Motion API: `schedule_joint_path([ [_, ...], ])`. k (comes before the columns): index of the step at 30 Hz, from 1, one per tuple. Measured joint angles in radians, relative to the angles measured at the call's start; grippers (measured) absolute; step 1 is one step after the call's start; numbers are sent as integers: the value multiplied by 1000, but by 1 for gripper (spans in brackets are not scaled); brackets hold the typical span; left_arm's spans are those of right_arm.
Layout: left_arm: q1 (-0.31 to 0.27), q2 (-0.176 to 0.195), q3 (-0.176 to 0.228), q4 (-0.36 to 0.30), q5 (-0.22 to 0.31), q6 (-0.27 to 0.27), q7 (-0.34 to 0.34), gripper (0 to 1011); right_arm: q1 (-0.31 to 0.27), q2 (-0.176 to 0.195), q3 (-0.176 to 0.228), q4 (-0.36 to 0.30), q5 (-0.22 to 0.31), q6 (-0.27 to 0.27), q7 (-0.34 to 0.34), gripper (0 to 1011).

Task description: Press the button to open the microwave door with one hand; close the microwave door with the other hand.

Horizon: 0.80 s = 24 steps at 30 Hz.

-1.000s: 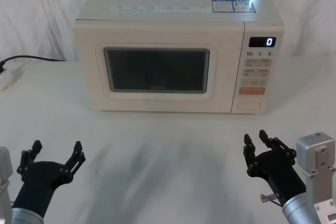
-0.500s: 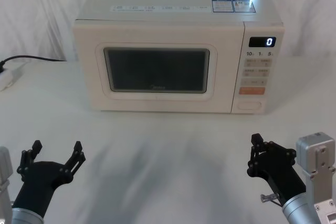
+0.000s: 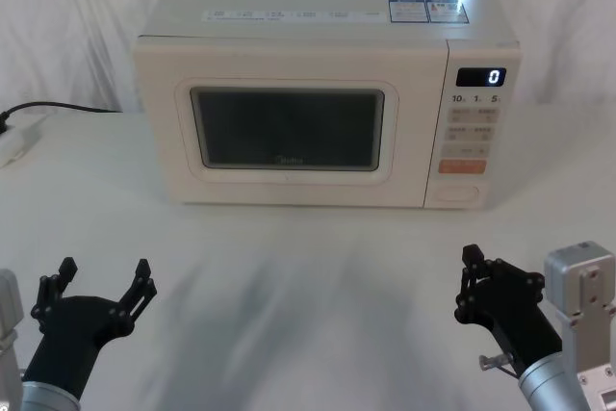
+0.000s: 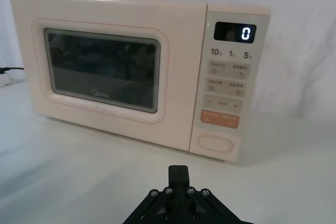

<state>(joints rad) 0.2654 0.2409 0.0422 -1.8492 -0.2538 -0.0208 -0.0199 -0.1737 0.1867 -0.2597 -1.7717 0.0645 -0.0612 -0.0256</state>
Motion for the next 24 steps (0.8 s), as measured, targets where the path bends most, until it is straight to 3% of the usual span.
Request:
schedule_joint_path([
  [13, 0, 0, 0, 0, 0, 0, 0, 1001, 28, -30, 37, -9, -22, 64, 32, 0],
  [24, 0, 0, 0, 0, 0, 0, 0, 1001, 103, -41, 61, 43, -40, 128, 90, 0],
])
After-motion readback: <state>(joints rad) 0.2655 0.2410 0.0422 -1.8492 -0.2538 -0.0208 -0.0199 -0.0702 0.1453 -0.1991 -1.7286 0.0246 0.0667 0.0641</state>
